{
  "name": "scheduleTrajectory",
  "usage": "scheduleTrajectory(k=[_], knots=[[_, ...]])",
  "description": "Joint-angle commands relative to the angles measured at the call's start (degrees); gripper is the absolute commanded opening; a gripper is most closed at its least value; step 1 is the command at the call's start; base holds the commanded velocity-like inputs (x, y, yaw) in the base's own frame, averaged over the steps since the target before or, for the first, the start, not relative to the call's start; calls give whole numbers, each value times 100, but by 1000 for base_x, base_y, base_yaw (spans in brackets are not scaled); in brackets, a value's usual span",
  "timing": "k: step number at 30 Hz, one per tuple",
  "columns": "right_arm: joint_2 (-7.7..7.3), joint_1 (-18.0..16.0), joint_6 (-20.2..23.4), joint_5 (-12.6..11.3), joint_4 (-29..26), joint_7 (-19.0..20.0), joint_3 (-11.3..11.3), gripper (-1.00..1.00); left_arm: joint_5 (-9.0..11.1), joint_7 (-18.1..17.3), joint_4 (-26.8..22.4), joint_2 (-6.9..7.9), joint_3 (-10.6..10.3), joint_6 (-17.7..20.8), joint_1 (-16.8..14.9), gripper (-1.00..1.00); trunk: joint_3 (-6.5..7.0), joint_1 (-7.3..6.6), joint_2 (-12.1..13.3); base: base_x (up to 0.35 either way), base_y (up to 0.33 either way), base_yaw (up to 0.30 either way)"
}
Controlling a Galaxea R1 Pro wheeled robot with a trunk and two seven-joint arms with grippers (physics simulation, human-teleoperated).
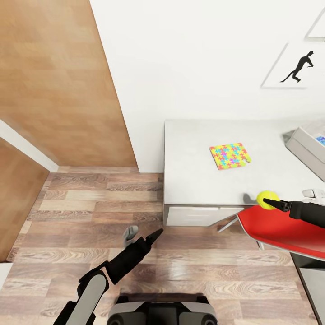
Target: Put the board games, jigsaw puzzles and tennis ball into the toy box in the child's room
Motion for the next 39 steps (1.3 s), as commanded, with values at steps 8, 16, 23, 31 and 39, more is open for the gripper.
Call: scheduleTrajectory(k=[8, 16, 23, 31, 39], knots=[[-1, -6, 65, 52, -4, 70, -12, -100, 33, -1, -1, -2, 5, 33, -2, 100, 68, 3, -9, 0, 0, 0], [-7, -6, 54, 53, -4, 65, -13, -100, 33, 1, -3, -2, 5, 33, -3, 100, 142, 3, -9, 0, 0, -1], [-26, -6, 56, 54, -4, 64, -14, -100, 33, 11, -2, -2, 5, 33, -3, 100, 207, 3, -9, 0, 0, -31], [-26, -6, 38, 54, -4, 69, -16, -100, 31, 36, -6, -2, 5, 25, -2, 100, 282, 3, -9, 0, 0, -65], [-52, -6, 12, 49, -4, 99, -162, -100, 28, 29, -6, -2, -3, -3, -2, 100, 356, 3, -9, 0, 0, -76]])
